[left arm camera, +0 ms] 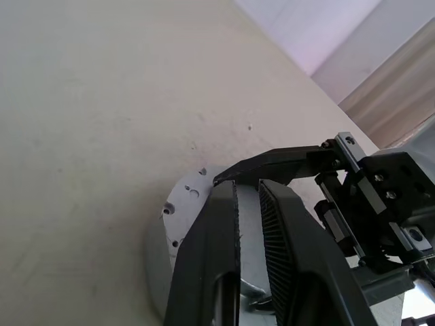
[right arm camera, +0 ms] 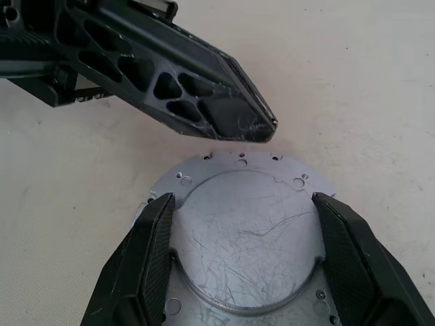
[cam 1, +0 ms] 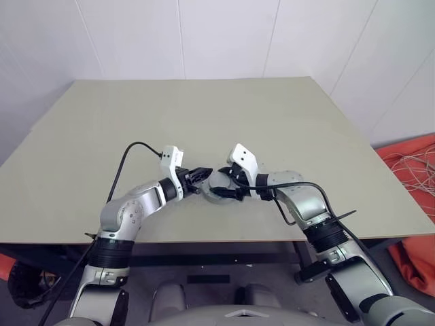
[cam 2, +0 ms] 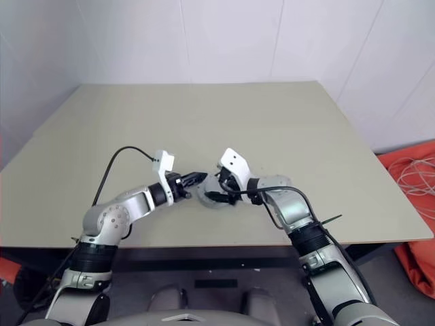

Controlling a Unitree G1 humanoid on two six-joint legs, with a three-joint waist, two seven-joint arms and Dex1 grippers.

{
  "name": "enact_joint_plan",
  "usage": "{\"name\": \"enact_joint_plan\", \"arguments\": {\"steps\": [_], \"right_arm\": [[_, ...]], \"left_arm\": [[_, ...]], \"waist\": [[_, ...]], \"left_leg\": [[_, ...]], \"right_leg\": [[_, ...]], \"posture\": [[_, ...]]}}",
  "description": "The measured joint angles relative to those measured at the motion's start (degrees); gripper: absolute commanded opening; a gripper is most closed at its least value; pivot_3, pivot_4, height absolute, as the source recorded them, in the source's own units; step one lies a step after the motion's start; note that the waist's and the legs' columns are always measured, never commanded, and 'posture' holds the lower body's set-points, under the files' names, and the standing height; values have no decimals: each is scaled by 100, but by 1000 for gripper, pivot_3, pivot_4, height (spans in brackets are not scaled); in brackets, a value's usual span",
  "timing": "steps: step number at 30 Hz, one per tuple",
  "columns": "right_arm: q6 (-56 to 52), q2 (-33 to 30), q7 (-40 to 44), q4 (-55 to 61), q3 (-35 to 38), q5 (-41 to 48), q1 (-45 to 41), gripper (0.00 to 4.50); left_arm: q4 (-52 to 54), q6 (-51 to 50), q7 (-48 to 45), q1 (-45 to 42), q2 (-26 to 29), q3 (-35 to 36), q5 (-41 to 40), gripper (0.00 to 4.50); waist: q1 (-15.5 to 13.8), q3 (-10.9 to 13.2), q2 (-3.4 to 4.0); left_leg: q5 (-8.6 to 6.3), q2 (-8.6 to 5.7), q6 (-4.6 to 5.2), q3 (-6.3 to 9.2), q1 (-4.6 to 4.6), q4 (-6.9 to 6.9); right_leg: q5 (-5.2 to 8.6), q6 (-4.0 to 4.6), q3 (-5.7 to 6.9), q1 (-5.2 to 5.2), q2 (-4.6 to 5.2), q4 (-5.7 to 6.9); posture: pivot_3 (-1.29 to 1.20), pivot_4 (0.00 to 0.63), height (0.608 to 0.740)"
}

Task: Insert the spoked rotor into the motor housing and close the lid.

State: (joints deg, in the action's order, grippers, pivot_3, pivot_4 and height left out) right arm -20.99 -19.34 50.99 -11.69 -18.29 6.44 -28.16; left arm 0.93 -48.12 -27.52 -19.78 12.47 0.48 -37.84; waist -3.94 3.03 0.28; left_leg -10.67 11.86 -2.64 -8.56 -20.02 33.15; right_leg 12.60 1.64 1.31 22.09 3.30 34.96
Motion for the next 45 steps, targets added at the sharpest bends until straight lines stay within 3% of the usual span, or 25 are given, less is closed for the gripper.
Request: {"name": "enact_joint_plan", "arguments": {"steps": [27, 31, 45], "right_arm": [[-157, -12, -120, 243, -12, -1, 114, 3111], [-169, 2, -100, 245, -19, 1, 115, 4480], [-569, -216, 18, 698, 108, 175, 272, 4480]], "left_arm": [[-521, -178, -292, -252, 25, -208, 443, 574], [-499, -183, -324, -252, 27, -220, 480, 574], [-480, -192, -387, -254, 10, -251, 517, 574]], "waist": [[-8, -4, 6], [-8, -4, 6], [-36, -4, 6]], "left_leg": [[0, -1, 0, 0, 4, -15], [0, -1, 0, 0, 3, -17], [-1, -3, 1, 0, 0, -31]], "right_leg": [[1, -2, 0, -7, 1, -15], [2, -2, 0, -6, 1, -17], [2, -2, 0, -3, 3, -27]], "posture": [[0, 0, 740], [0, 0, 740], [0, 0, 740]]}}
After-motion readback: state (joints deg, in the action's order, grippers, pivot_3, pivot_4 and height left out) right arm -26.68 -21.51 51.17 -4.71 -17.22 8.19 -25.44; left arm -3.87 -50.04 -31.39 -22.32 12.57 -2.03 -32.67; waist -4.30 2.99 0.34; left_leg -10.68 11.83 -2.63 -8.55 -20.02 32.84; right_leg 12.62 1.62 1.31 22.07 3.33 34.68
